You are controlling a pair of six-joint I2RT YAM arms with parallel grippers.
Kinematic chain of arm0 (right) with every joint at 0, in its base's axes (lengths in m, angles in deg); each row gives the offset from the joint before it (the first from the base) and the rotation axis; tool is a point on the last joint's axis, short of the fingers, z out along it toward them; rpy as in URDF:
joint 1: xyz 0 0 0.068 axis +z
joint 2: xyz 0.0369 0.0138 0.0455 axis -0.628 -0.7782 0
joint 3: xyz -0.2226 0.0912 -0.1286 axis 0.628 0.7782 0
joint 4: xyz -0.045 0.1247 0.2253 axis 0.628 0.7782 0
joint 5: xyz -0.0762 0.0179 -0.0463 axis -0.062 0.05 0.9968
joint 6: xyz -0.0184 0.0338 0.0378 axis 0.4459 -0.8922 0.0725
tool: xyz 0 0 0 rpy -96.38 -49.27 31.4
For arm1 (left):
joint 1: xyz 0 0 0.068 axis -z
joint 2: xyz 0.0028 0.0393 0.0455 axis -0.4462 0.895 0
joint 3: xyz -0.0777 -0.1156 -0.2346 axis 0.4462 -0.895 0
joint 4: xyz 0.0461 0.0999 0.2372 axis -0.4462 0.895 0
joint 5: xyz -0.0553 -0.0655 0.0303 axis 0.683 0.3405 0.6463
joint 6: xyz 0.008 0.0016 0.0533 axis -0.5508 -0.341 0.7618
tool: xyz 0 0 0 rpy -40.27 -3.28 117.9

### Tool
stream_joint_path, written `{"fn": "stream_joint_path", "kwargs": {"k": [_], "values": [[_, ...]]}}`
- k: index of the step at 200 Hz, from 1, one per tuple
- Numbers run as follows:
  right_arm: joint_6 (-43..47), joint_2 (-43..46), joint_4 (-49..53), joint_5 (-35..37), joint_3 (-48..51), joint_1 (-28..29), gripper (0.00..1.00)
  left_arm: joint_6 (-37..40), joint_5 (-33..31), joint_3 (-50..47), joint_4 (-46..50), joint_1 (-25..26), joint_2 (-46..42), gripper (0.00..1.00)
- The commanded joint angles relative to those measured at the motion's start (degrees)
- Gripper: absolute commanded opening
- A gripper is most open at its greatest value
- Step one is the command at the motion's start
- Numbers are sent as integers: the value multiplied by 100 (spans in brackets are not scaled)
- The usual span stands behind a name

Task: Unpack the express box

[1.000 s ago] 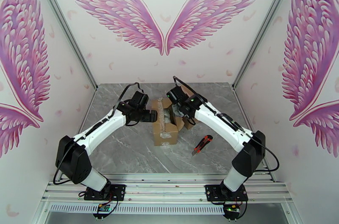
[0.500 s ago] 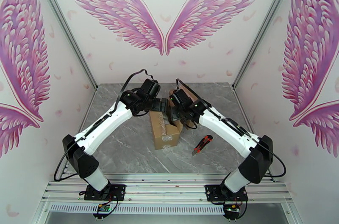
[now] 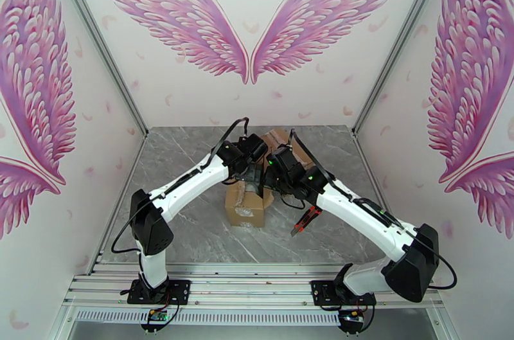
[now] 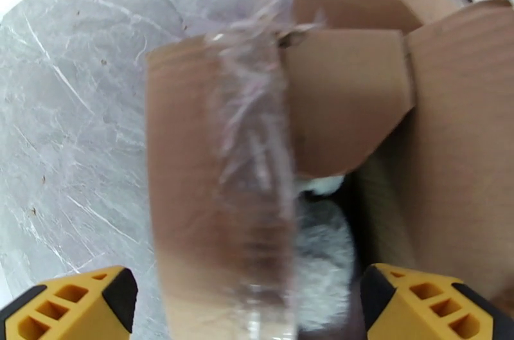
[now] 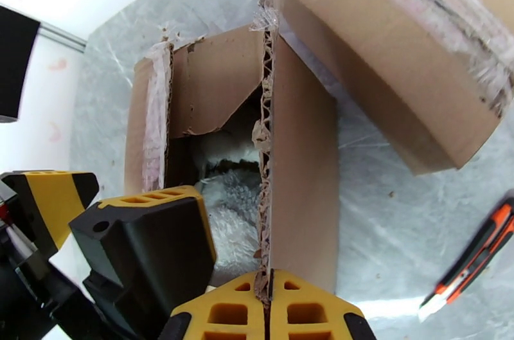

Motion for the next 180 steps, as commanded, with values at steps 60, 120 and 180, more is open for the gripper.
{"fn": "stream_joint_path", "kwargs": {"k": [60,120,180], "values": [[-478,421,-330,396,399,63,0,464,-599,410,851,-62,672,91],[-384,595,-148,681,700,49,0,886,-444,524,986,-483,234,62],[28,413,35,862,571,27,0,1101,874,-402,258,-1124,-648,29]]}}
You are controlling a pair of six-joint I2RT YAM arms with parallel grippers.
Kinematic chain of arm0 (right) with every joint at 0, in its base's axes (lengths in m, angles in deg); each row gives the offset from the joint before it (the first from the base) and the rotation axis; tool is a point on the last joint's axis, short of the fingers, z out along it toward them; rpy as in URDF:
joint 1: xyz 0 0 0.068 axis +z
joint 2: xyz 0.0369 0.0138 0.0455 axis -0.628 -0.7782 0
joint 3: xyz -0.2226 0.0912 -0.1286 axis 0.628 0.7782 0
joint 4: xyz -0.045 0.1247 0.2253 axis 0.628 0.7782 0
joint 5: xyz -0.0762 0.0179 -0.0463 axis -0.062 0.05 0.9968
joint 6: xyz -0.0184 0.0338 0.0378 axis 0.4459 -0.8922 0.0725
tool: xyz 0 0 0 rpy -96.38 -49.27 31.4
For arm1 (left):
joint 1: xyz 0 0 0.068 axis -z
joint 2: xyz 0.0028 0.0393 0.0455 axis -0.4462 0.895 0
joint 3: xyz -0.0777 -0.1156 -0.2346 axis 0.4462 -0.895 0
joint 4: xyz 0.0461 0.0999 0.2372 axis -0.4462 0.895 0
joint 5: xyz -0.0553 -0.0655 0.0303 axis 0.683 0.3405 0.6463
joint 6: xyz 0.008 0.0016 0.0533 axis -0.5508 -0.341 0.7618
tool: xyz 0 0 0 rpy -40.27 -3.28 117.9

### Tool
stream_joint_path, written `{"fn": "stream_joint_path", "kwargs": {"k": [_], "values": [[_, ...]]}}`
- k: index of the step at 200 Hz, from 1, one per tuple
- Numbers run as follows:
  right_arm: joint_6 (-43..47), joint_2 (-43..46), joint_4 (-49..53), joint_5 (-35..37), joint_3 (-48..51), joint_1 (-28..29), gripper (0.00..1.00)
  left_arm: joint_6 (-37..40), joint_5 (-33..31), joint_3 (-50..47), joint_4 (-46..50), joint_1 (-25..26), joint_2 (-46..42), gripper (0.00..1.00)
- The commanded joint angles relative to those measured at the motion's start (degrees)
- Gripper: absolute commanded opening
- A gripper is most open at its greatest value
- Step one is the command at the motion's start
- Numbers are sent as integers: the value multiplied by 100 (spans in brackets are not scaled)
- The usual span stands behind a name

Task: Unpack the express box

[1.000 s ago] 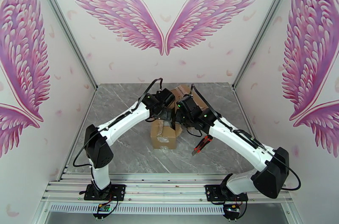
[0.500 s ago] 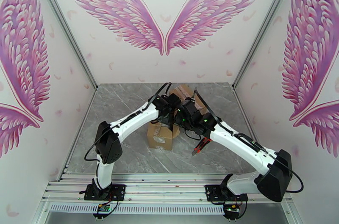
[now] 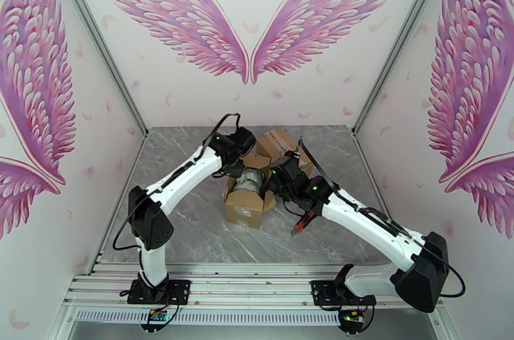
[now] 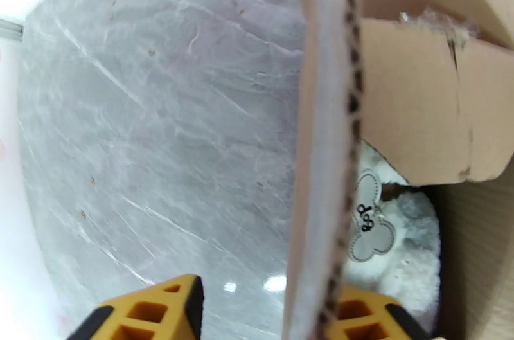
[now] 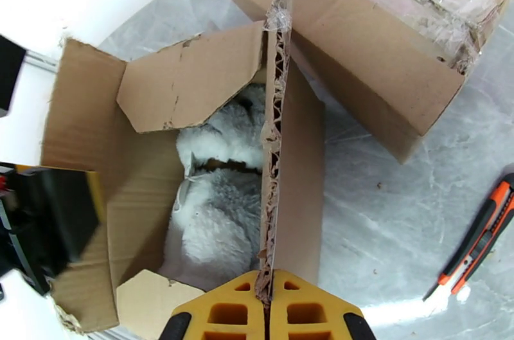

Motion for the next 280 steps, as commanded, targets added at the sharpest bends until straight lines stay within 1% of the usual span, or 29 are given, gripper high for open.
{"fn": "stream_joint_path", "kwargs": {"k": [1,17,27,39,47,58,68,89,99,103,113,123,143,158,175,193,215,240,261,272,280], "values": [[300,-57,239,397,-50,-18,0,166,497,-360,-286,-221,-452,28],[451,-110,272,419,-143,-18,0,162,1052,-697,-542,-433,-645,17],[586,-139,322,463,-242,-20,0,78,1411,-921,-772,-561,-784,11],[758,-206,468,557,-432,-28,0,-6,1832,-1178,-1076,-682,-959,8],[912,-259,559,573,-580,-29,0,-70,1993,-1288,-1203,-730,-1056,3],[1148,-372,680,586,-817,-27,5,-110,2125,-1398,-1361,-767,-1199,1],[1343,-467,818,599,-1089,-27,13,-167,2223,-1499,-1521,-792,-1337,0],[1727,-596,1049,584,-1690,-9,29,-290,2273,-1695,-1816,-852,-1657,0],[1888,-636,1139,641,-1986,52,35,-382,2194,-1792,-1831,-883,-1833,0],[1954,-656,1181,686,-2105,82,36,-418,2156,-1819,-2010,-899,-1897,0],[2112,-728,1312,807,-2476,216,39,-472,2049,-1870,-2074,-914,-2036,0],[2243,-810,1438,1009,-2850,387,41,-518,1941,-1907,-2102,-921,-2139,0],[2481,-1118,1544,1149,-3527,722,41,-665,1858,-1969,-2179,-897,-2272,0],[2566,-1433,1508,986,-3968,904,41,-717,1808,-2128,-2361,-852,-2392,0],[2553,-1771,1350,721,-4257,1029,41,-807,1763,-2337,-2564,-848,-2561,0],[2449,-2042,1180,497,-4308,1092,39,-838,1716,-2510,-2732,-845,-2735,0],[2263,-2289,1059,415,-4150,1094,37,-813,1713,-2606,-2843,-843,-2880,0],[2035,-2390,773,487,-3642,1067,33,-721,1837,-2754,-3037,-842,-3012,0],[1769,-2241,316,382,-3051,951,33,-658,1950,-2902,-3136,-845,-3112,0],[1649,-2174,109,333,-2773,903,33,-648,2014,-2944,-3165,-843,-3148,0],[1606,-2158,-13,301,-2628,886,35,-634,2085,-2972,-3195,-845,-3174,0]]}}
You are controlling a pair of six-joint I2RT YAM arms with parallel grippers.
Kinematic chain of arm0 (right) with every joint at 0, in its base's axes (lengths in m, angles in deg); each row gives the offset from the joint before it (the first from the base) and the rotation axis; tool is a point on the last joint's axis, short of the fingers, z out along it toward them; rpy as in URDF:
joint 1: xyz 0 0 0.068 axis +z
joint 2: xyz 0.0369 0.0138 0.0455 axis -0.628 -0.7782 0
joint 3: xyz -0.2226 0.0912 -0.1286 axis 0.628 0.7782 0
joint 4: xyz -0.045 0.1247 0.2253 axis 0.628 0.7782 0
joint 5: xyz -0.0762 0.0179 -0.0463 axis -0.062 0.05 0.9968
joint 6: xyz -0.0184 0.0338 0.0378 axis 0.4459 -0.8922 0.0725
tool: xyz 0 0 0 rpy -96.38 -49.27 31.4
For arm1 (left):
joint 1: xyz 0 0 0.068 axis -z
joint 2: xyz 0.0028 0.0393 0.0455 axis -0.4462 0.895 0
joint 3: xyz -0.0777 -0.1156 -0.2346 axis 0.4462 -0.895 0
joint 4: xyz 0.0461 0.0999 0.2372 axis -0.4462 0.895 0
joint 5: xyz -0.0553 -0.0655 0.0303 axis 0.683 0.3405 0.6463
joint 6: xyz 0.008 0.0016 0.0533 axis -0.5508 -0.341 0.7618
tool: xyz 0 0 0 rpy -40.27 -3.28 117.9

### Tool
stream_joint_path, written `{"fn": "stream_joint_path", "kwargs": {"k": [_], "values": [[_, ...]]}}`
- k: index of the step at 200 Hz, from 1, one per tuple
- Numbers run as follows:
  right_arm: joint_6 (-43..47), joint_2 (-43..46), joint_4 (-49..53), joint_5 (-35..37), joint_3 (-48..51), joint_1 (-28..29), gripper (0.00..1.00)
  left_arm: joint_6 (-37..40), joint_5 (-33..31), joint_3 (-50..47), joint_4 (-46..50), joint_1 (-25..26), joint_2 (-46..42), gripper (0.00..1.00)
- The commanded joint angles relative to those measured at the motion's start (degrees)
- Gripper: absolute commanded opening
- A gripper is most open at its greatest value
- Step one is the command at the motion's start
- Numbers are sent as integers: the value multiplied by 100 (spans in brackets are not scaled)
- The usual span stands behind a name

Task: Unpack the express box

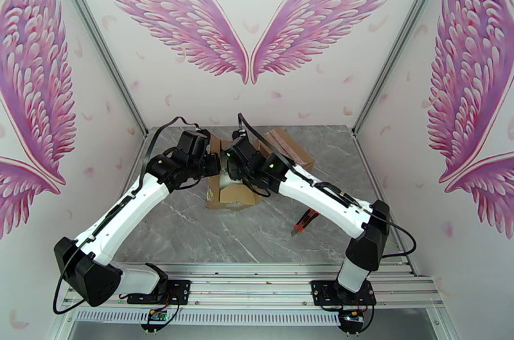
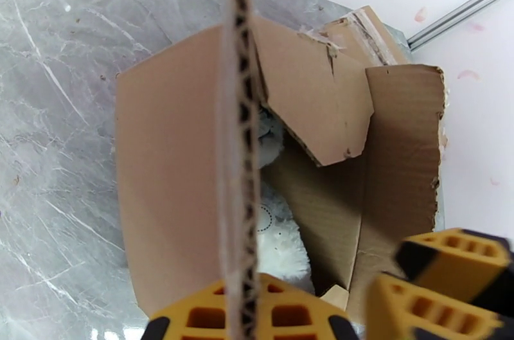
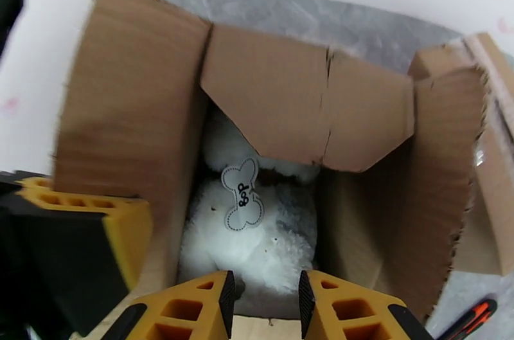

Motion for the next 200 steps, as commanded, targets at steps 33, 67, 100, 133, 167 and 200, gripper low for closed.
{"fn": "stream_joint_path", "kwargs": {"k": [33,67,100,133,167,200], "values": [[-496,75,-866,-300,664,-130,49,102,510,-146,-740,39,-368,0],[-621,116,-1825,-431,1327,-152,67,82,896,-292,-1075,96,-376,0],[-757,-41,-2110,-640,1461,-240,78,193,1129,-354,-1277,233,-344,0],[-530,-282,-2385,-1001,1414,-265,69,374,1247,-405,-1535,397,-326,0],[-351,-305,-2719,-1327,1470,-271,40,408,1296,-468,-1614,405,-331,0],[-202,-146,-3026,-1541,1626,-268,11,434,1093,-664,-1630,316,-512,0]]}}
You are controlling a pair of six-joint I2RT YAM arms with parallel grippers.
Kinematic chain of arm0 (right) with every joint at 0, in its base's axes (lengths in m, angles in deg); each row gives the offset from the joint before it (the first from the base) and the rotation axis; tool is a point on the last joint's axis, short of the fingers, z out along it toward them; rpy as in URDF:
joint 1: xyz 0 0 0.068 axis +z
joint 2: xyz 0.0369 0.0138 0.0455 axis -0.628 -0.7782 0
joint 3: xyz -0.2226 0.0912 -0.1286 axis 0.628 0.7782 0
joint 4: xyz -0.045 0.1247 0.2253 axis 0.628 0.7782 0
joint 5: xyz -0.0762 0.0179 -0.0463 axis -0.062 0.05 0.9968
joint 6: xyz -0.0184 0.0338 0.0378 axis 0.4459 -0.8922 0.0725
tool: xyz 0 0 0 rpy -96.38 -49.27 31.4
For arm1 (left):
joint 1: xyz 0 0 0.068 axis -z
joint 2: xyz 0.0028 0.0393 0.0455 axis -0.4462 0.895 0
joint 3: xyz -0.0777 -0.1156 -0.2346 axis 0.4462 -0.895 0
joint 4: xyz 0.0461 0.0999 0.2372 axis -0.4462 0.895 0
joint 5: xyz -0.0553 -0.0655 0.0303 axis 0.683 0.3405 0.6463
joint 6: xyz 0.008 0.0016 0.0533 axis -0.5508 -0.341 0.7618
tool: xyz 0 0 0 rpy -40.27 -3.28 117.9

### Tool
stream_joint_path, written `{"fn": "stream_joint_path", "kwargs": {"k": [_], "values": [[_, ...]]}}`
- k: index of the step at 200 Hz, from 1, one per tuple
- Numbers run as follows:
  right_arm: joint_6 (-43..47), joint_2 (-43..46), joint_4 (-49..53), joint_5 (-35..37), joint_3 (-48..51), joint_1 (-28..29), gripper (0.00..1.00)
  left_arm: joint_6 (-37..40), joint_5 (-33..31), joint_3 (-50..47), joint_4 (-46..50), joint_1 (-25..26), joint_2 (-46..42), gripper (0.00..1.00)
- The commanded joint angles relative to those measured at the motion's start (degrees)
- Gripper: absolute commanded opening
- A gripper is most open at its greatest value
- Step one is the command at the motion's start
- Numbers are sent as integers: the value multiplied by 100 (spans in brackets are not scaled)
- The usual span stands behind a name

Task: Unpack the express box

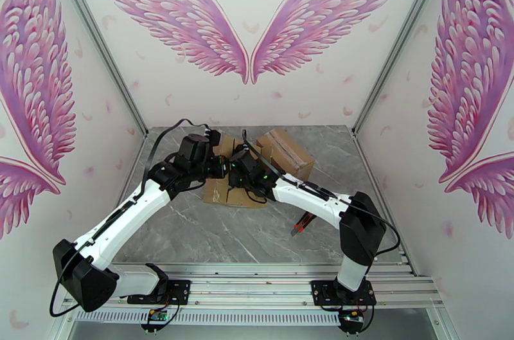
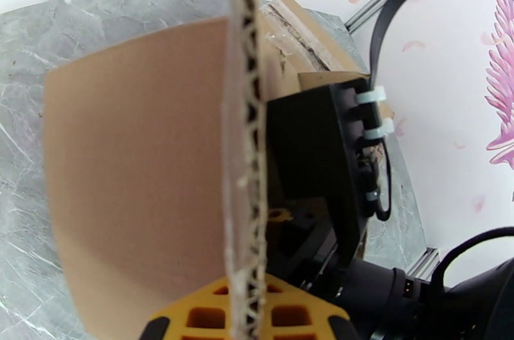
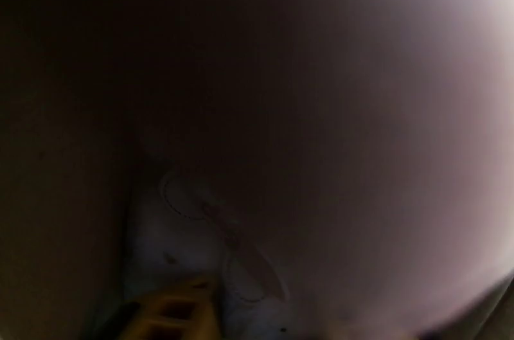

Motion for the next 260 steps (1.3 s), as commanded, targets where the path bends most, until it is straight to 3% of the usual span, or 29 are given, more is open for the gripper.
{"fn": "stream_joint_path", "kwargs": {"k": [1,15,58,148,212,237,260], "values": [[212,70,-739,-511,85,84,10,66,374,-186,-575,72,-327,0],[267,174,-618,-419,68,86,0,108,239,-194,-461,-16,-406,0],[636,707,-290,-299,-86,124,0,95,-375,-372,-75,-412,-701,0],[1582,1789,-524,-71,127,496,0,-170,-327,-227,-1,-900,-322,0],[1850,2525,-1060,437,226,501,0,-181,-12,-87,265,-1302,188,0],[1901,2686,-541,447,-340,477,0,7,228,247,571,-1642,412,0],[1920,2778,248,1078,-662,471,0,321,580,566,923,-2110,654,0]]}}
